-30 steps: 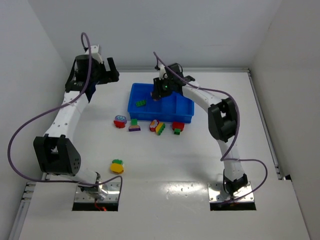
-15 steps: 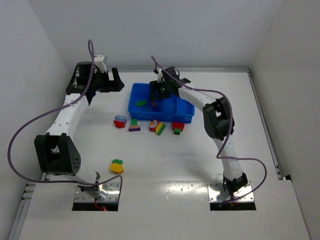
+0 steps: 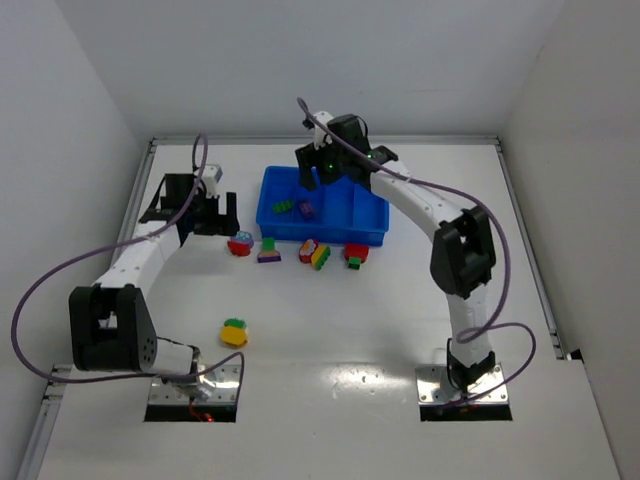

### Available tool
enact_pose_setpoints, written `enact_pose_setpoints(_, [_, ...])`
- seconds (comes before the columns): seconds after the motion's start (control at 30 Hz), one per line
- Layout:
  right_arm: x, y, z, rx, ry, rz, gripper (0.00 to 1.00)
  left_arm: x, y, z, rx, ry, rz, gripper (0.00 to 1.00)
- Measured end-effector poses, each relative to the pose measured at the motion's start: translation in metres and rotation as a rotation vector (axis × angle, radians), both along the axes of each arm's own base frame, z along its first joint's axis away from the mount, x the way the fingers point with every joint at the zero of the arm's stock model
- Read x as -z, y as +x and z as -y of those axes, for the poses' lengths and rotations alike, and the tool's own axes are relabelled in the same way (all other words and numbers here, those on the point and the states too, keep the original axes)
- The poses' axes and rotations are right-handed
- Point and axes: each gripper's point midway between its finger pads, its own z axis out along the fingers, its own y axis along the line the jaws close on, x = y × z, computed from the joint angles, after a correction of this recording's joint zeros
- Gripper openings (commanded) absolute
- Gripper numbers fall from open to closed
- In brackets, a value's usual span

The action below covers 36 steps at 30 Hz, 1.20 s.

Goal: Sort the legos into containers by color

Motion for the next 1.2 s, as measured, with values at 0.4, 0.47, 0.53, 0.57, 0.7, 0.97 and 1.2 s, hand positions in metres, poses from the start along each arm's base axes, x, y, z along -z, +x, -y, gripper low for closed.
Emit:
enact_pose_setpoints(0.4, [-0.055,-0.041,0.063,-0.04,-0.121,0.156,0.88,0.022,-0.063,0.056,0.242,-0.014,0.021,0.79])
enact_pose_setpoints(0.47, [-0.037,-0.05,0.075,-0.043,-0.153,0.117,0.88,0.023,-0.065,0.066,0.3,-0.011,0.027,0.71])
enact_pose_setpoints(0.53, [-0.022,-0.056,0.086,-0.042,-0.176,0.079,0.88,0.028,-0.066,0.076,0.362,-0.007,0.027,0.66])
enact_pose_setpoints(0.57, [-0.016,-0.058,0.091,-0.04,-0.185,0.061,0.88,0.032,-0.066,0.079,0.384,-0.007,0.018,0.66])
enact_pose_setpoints(0.7, [-0.008,-0.058,0.105,-0.026,-0.197,0.032,0.88,0.052,-0.071,0.089,0.436,0.01,-0.043,0.81])
enact_pose_setpoints(0.97, [-0.015,-0.054,0.115,-0.012,-0.184,0.038,0.88,0.054,-0.056,0.106,0.269,0.053,-0.073,0.81])
enact_pose_setpoints(1.2, [-0.015,-0.053,0.117,-0.017,-0.167,0.031,0.88,0.044,-0.028,0.111,0.025,0.102,-0.025,0.7])
